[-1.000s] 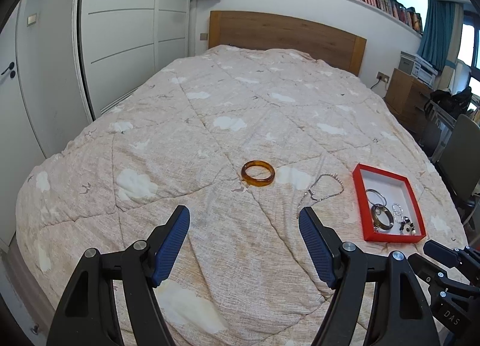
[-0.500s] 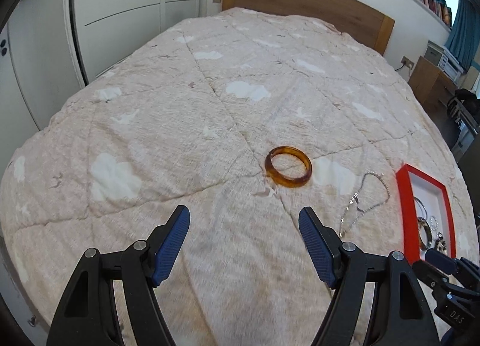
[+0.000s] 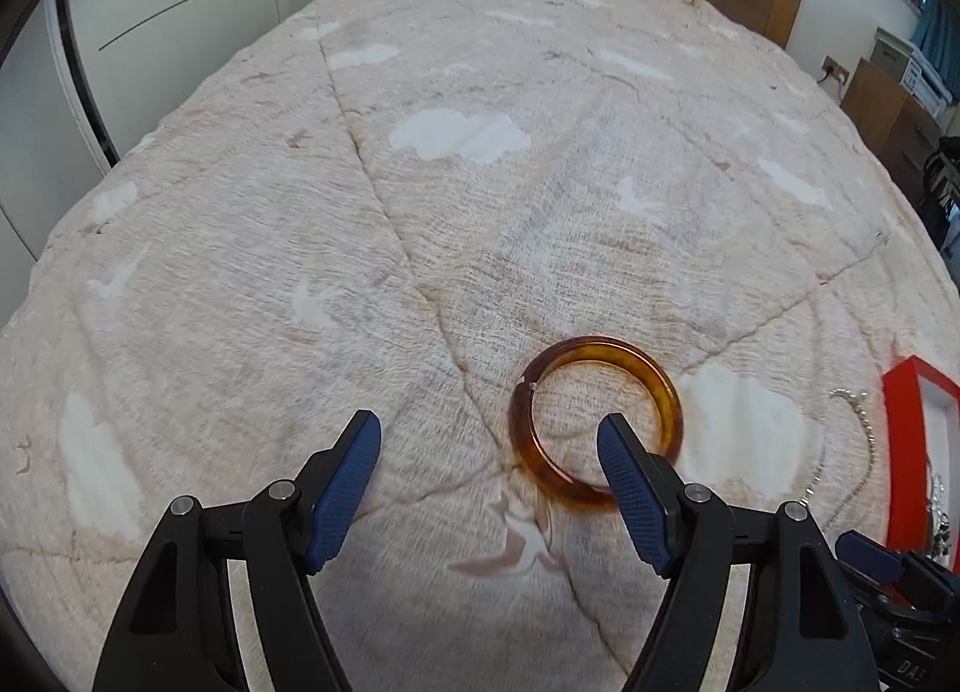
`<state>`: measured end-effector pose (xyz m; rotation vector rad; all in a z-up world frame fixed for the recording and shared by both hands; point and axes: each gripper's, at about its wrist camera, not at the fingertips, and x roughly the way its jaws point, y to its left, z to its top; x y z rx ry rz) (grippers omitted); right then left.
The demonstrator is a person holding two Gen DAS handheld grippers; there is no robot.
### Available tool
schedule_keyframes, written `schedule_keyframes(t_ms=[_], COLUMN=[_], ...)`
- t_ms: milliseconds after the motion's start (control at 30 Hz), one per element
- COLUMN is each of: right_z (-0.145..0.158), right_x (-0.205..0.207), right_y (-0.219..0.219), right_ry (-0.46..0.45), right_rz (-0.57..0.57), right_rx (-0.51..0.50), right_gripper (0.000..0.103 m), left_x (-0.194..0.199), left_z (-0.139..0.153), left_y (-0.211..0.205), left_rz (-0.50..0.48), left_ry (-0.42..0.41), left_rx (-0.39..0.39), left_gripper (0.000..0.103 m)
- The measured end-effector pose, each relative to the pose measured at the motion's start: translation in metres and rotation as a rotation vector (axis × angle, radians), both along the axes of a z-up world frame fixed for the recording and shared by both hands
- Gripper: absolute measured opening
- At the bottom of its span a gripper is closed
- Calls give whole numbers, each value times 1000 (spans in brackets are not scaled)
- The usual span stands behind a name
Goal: Organize jewelry
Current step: 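Grasp the amber bangle with the left tool while the right tool grasps the silver chain necklace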
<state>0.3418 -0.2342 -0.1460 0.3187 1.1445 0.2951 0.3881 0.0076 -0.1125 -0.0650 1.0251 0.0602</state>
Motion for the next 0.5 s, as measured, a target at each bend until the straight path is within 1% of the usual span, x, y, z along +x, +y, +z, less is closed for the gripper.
schedule_keyframes(t_ms=[233, 367, 500], right_z=[-5, -6, -8], right_x=[25, 39, 48], right_y=[-1, 4, 10], right_ry=[-23, -41, -69], right_rz=[-10, -1, 1], right_rx=[86, 98, 78], right_gripper=[56, 56, 56], left_x=[17, 21, 25], left_z=[-23, -29, -34], left_y=[-5, -6, -8], left_rz=[-9, -11, -14], left_ry=[31, 32, 30], left_rx=[11, 17, 28], left_gripper=[72, 72, 72])
